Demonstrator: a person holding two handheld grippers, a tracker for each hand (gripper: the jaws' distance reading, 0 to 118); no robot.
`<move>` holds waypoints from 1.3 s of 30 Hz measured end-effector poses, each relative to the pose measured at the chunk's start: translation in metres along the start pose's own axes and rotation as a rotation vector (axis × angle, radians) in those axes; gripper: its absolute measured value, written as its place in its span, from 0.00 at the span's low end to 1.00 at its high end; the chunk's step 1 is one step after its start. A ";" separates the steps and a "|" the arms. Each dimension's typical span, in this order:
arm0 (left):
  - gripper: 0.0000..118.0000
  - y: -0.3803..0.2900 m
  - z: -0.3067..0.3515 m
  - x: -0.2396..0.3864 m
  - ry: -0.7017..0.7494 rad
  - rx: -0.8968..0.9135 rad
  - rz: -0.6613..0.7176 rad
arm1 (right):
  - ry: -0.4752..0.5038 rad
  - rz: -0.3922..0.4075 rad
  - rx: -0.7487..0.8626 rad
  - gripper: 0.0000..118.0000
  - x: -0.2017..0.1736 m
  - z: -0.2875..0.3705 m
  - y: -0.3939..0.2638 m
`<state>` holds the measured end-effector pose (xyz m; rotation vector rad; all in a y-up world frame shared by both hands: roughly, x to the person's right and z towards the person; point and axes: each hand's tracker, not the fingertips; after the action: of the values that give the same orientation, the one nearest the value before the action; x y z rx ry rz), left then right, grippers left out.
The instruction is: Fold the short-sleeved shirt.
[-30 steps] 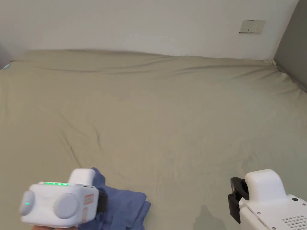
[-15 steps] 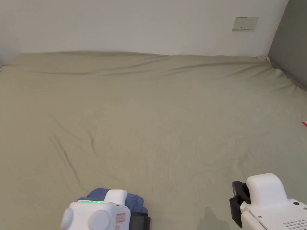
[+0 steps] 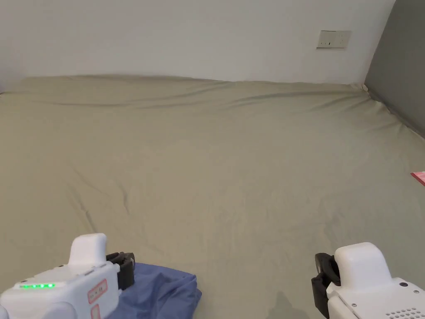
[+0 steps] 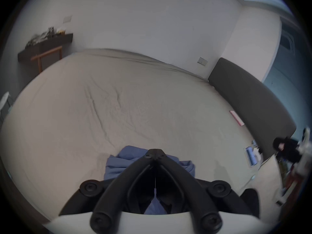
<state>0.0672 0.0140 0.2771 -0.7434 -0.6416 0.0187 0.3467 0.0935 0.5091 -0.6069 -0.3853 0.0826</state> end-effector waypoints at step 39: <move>0.00 -0.047 0.017 0.013 -0.114 0.015 -0.049 | 0.195 0.002 0.000 0.01 -0.051 -0.056 0.015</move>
<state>0.0592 -0.0074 0.3234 -0.7153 -0.7671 0.0211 0.3208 0.0657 0.4418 -0.6097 -0.1962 0.0250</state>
